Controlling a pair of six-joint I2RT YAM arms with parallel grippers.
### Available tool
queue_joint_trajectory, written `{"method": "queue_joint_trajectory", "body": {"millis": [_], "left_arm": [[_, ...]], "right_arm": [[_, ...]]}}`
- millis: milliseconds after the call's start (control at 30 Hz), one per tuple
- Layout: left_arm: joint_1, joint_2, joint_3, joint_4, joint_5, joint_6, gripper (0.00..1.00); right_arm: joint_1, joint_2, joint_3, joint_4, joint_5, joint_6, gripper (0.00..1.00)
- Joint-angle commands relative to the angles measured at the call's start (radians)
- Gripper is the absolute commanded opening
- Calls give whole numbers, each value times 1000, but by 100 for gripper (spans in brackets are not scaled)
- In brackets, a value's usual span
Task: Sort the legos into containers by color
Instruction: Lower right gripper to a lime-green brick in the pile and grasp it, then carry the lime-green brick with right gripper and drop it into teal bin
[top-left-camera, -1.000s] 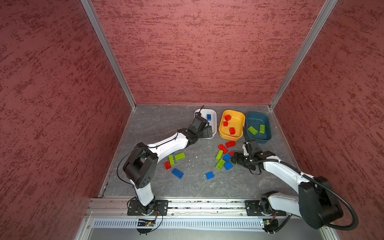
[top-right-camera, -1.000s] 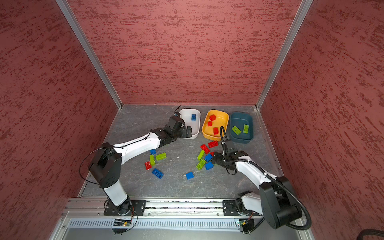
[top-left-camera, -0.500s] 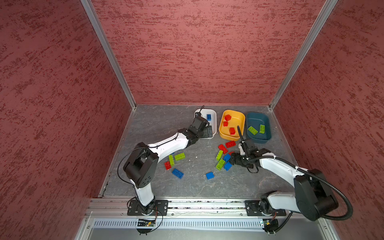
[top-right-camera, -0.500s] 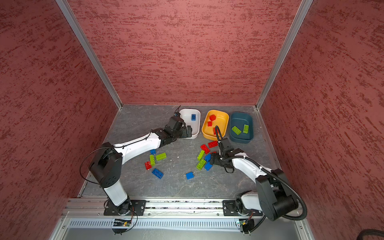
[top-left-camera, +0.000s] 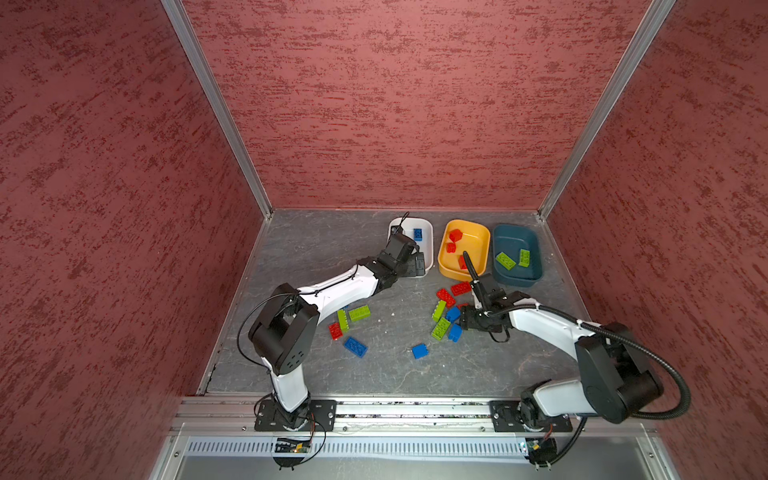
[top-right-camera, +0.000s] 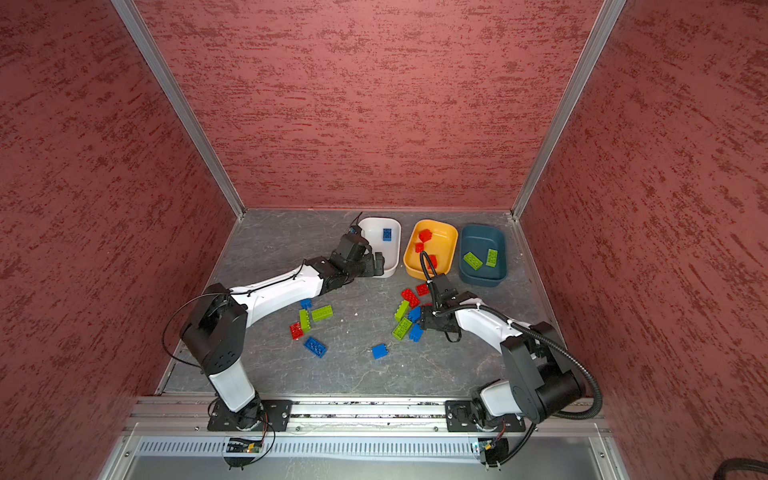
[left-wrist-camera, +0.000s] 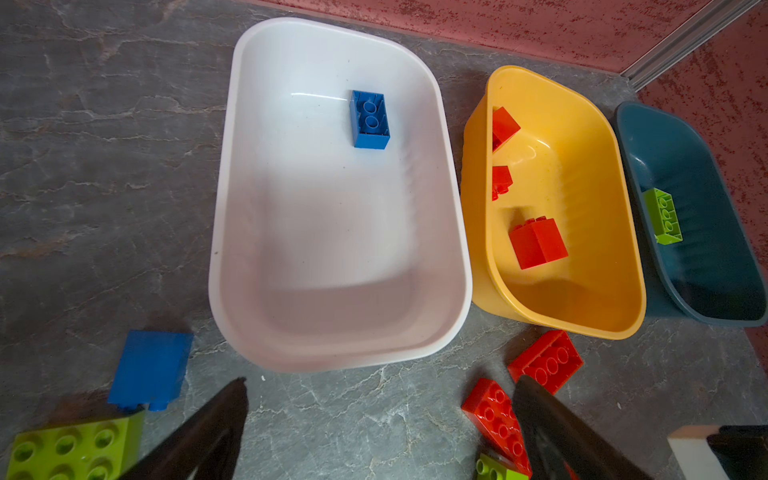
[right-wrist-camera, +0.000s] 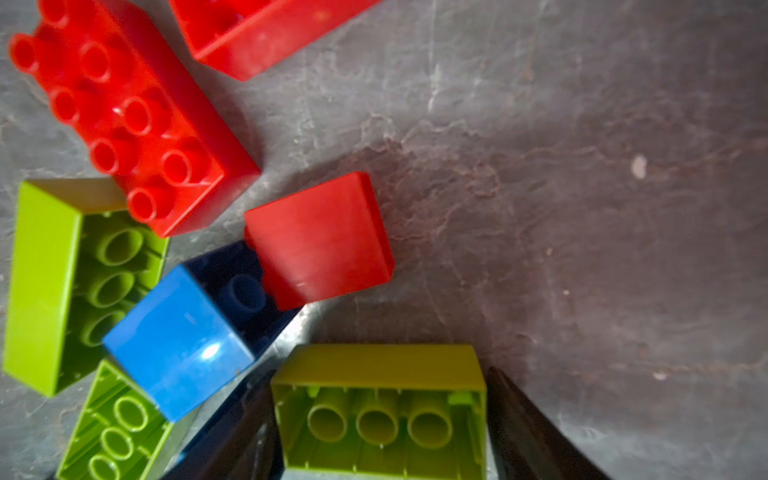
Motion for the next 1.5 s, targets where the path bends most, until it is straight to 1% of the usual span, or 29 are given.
{"method": "queue_joint_trajectory", "body": {"millis": [0, 167, 300, 400, 500, 567, 633, 700, 733, 800, 900, 933, 1067, 1133, 1233, 1300, 1333, 1400, 1467], "left_arm": [[-5, 17, 20, 0, 5, 4, 99], [-5, 16, 16, -5, 3, 10, 99], [-12, 19, 17, 6, 12, 30, 99], [-28, 24, 22, 16, 14, 59, 99], [-49, 31, 30, 34, 14, 90, 99], [-65, 37, 40, 42, 26, 117, 99], [-83, 44, 52, 48, 47, 155, 99], [-102, 48, 64, 39, 51, 194, 99], [-115, 46, 66, 36, 53, 216, 99], [-132, 42, 60, 37, 72, 256, 100], [-152, 29, 45, 38, 121, 304, 99], [-159, 23, 36, 37, 144, 321, 99], [-184, 2, 15, 17, 209, 384, 99], [-205, -12, -2, 11, 204, 415, 99], [-232, -27, -27, 14, 232, 467, 100], [-243, -31, -40, 12, 262, 495, 99], [-245, -32, -46, 13, 288, 511, 99], [-244, -30, -56, 11, 384, 547, 99], [-244, -24, -56, 6, 449, 571, 99]], "right_arm": [[8, 3, 26, -33, 73, -17, 70], [1, -88, 23, -11, 173, -14, 65], [-65, -187, 45, 36, 161, -23, 64], [-176, -253, 66, 93, 136, -66, 64], [-361, -268, 70, 224, 40, -56, 64], [-445, -233, 75, 340, -14, -26, 64], [-480, -170, 105, 411, -25, -19, 65], [-503, -87, 165, 441, -29, -41, 65], [-511, -39, 205, 438, -18, -69, 66], [-520, 69, 291, 424, 49, -140, 66], [-529, 201, 409, 406, 159, -226, 68], [-531, 241, 448, 401, 177, -242, 68], [-534, 346, 543, 418, 180, -257, 71], [-535, 396, 586, 419, 161, -253, 72], [-533, 430, 635, 385, 131, -218, 77], [-533, 416, 627, 388, 99, -195, 81], [-533, 404, 615, 393, 85, -190, 82], [-532, 371, 584, 401, 63, -177, 84], [-533, 336, 559, 397, 37, -170, 86]]}}
